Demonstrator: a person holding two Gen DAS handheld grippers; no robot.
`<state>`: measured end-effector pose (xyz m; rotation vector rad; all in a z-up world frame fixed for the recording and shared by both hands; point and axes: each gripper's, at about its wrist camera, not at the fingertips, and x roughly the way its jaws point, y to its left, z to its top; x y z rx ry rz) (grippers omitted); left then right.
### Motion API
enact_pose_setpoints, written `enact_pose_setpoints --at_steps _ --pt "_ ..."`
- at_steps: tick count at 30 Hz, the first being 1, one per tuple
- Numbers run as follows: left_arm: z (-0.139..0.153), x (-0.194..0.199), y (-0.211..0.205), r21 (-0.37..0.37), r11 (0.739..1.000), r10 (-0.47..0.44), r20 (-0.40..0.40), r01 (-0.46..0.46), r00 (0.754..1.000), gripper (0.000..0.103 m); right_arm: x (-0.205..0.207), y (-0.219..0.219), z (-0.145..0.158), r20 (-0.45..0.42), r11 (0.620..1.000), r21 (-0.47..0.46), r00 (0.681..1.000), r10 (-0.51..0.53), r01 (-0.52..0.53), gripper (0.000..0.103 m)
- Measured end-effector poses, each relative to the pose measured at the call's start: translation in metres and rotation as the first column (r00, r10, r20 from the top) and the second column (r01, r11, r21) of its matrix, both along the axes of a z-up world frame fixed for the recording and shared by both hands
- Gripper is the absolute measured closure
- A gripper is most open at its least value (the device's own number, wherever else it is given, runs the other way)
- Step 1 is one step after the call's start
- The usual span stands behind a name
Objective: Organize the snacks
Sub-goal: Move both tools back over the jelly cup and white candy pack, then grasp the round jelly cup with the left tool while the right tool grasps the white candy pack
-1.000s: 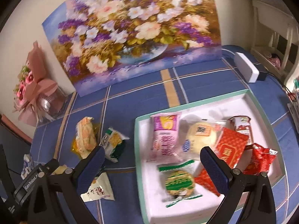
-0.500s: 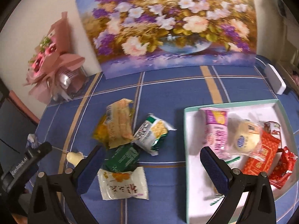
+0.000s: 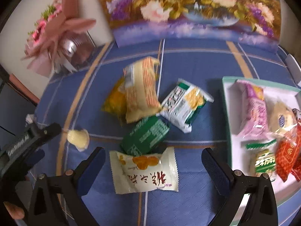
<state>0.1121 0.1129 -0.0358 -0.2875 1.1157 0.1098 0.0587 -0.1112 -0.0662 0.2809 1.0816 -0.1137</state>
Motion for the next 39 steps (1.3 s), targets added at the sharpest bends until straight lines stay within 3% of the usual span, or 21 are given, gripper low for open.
enact_pose_setpoints --at_steps 5,9,14,15,17,19,22,29,31,39 --pt "-0.016 0.014 -0.005 0.003 0.999 -0.032 -0.019 0.032 0.999 0.007 0.003 0.005 -0.021 -0.070 1.000 -0.008 0.998 -0.002 0.001 0.000" --pt "-0.024 0.022 -0.010 0.012 0.998 -0.056 -0.023 0.056 0.998 0.026 0.004 0.009 -0.029 -0.101 0.999 -0.030 0.995 0.011 -0.014 0.000" --pt "-0.035 0.026 -0.011 0.001 0.998 -0.066 -0.056 0.066 0.996 0.029 0.004 0.013 -0.033 -0.118 0.999 -0.040 0.993 0.020 -0.024 0.000" --pt "-0.036 0.026 -0.012 0.005 0.998 -0.066 -0.063 0.067 0.996 0.037 0.005 0.014 -0.034 -0.123 0.999 -0.044 0.992 0.023 -0.028 0.000" --pt "-0.038 0.026 -0.013 0.004 0.997 -0.072 -0.069 0.072 0.995 0.043 0.004 0.017 -0.036 -0.131 0.998 -0.047 0.991 0.031 -0.038 0.002" --pt "-0.041 0.026 -0.015 0.001 0.997 -0.079 -0.076 0.079 0.994 0.046 0.005 0.016 -0.037 -0.137 0.998 -0.046 0.990 0.036 -0.043 0.007" --pt "-0.048 0.027 -0.017 -0.007 0.997 -0.081 -0.099 0.080 0.992 0.061 0.003 0.018 -0.039 -0.142 0.998 -0.034 0.989 0.047 -0.053 0.016" --pt "-0.048 0.026 -0.018 -0.005 0.997 -0.082 -0.099 0.082 0.992 0.062 0.006 0.031 -0.042 -0.156 0.997 -0.019 0.985 0.075 -0.079 0.034" --pt "-0.048 0.025 -0.017 -0.015 0.997 -0.080 -0.103 0.079 0.992 0.062 0.008 0.032 -0.043 -0.159 0.996 -0.018 0.984 0.080 -0.084 0.043" --pt "-0.048 0.024 -0.019 -0.031 0.996 -0.083 -0.119 0.079 0.989 0.062 0.011 0.028 -0.040 -0.162 0.996 0.013 0.983 0.089 -0.088 0.051"
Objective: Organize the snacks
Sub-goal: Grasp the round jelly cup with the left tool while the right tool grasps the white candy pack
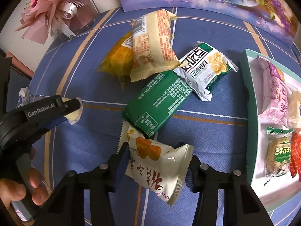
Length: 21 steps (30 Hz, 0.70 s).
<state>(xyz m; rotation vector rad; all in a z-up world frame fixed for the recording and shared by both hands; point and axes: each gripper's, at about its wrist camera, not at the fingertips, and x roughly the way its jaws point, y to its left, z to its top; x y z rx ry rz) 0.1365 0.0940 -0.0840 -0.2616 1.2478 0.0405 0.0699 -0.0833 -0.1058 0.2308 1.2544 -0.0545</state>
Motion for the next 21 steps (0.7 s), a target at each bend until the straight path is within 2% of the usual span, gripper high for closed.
enact_pose_setpoints --at_steps 2,10,16,21 --pt "0.000 -0.001 -0.001 -0.005 1.000 -0.001 -0.005 0.001 1.000 0.066 -0.002 -0.003 0.003 0.005 1.000 0.009 1.000 -0.002 0.002 0.053" --pt "0.006 -0.008 -0.008 -0.022 1.000 -0.016 -0.009 0.015 1.000 0.066 -0.011 -0.012 0.021 0.041 0.999 0.034 0.999 -0.004 0.002 0.060" --pt "0.023 -0.012 -0.014 -0.012 0.999 -0.031 0.034 0.031 0.999 0.066 -0.015 -0.018 0.037 0.082 0.998 0.059 0.997 0.001 -0.006 0.074" --pt "0.039 -0.017 -0.019 -0.002 0.999 -0.039 0.075 0.039 0.996 0.066 -0.019 -0.017 0.043 0.099 0.996 0.089 0.995 0.014 -0.023 0.081"
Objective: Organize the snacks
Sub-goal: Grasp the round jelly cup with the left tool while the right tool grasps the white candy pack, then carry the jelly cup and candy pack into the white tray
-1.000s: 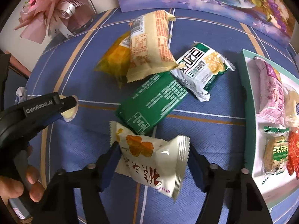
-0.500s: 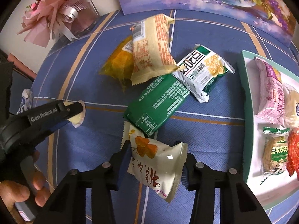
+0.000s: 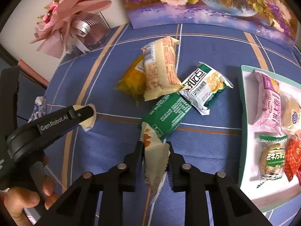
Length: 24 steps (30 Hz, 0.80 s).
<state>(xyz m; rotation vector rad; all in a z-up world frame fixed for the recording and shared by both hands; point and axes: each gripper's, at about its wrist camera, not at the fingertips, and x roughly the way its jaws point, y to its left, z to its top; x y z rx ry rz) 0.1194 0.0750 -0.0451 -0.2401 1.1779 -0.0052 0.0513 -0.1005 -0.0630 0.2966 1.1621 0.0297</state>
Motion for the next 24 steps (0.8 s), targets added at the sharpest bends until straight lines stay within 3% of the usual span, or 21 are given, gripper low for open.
enact_pose_setpoints --at_steps 11,24 --pt "0.027 -0.008 -0.006 0.018 1.000 -0.016 0.071 0.015 0.997 0.066 -0.006 -0.017 0.031 0.091 0.998 0.044 0.995 -0.045 0.042 0.084" --pt "0.066 -0.023 -0.041 0.050 0.995 -0.097 0.179 0.089 0.979 0.066 -0.032 -0.065 0.078 0.214 0.986 0.074 0.964 -0.160 0.148 0.084"
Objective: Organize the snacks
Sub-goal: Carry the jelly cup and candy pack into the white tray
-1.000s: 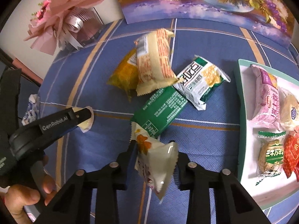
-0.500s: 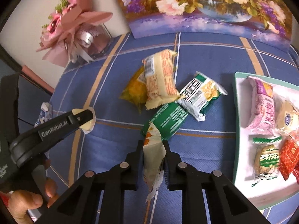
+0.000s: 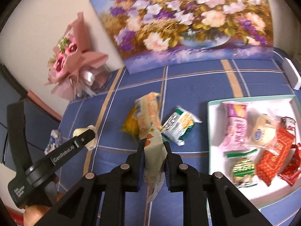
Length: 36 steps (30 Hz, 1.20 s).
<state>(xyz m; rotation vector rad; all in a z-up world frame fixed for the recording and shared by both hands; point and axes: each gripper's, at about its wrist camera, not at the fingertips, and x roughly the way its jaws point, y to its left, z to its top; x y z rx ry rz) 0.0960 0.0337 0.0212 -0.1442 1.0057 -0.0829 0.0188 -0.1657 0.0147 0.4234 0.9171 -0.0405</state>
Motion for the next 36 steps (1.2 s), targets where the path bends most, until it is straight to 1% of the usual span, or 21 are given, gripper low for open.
enact_pose_setpoints --at_steps 2,10,14,18,21,27,30,33,36 --pt "0.004 -0.003 -0.009 0.002 1.000 -0.020 0.012 0.020 1.000 0.066 0.001 -0.006 0.000 0.006 1.000 0.006 1.000 -0.022 0.022 0.084" --pt "0.019 -0.017 -0.052 -0.003 0.993 -0.116 0.045 0.116 0.992 0.066 -0.024 -0.057 0.013 0.043 0.990 0.028 0.989 -0.139 0.137 0.084" --pt "0.022 -0.027 -0.079 0.000 0.984 -0.179 0.051 0.179 0.983 0.066 -0.038 -0.087 0.016 0.051 0.976 0.024 0.974 -0.219 0.218 0.084" --pt "0.021 -0.036 -0.106 0.001 0.969 -0.248 0.042 0.249 0.968 0.066 -0.054 -0.116 0.015 0.055 0.956 0.039 0.954 -0.293 0.291 0.084" --pt "0.018 -0.042 -0.126 -0.001 0.955 -0.295 0.029 0.295 0.955 0.066 -0.067 -0.136 0.013 0.051 0.938 0.017 0.937 -0.347 0.346 0.084" --pt "0.006 -0.055 -0.163 0.011 0.928 -0.372 -0.004 0.373 0.928 0.066 -0.087 -0.170 0.006 0.030 0.906 0.010 0.906 -0.423 0.423 0.084" --pt "-0.003 -0.059 -0.179 0.006 0.914 -0.406 -0.026 0.406 0.914 0.066 -0.093 -0.182 0.004 0.020 0.896 0.021 0.896 -0.443 0.443 0.084" --pt "-0.011 -0.063 -0.194 0.020 0.901 -0.433 -0.043 0.434 0.900 0.066 -0.097 -0.191 0.000 0.006 0.889 0.028 0.890 -0.457 0.456 0.084" --pt "-0.021 -0.064 -0.203 0.025 0.893 -0.447 -0.069 0.450 0.892 0.066 -0.097 -0.195 -0.007 -0.013 0.886 0.040 0.887 -0.462 0.462 0.084"
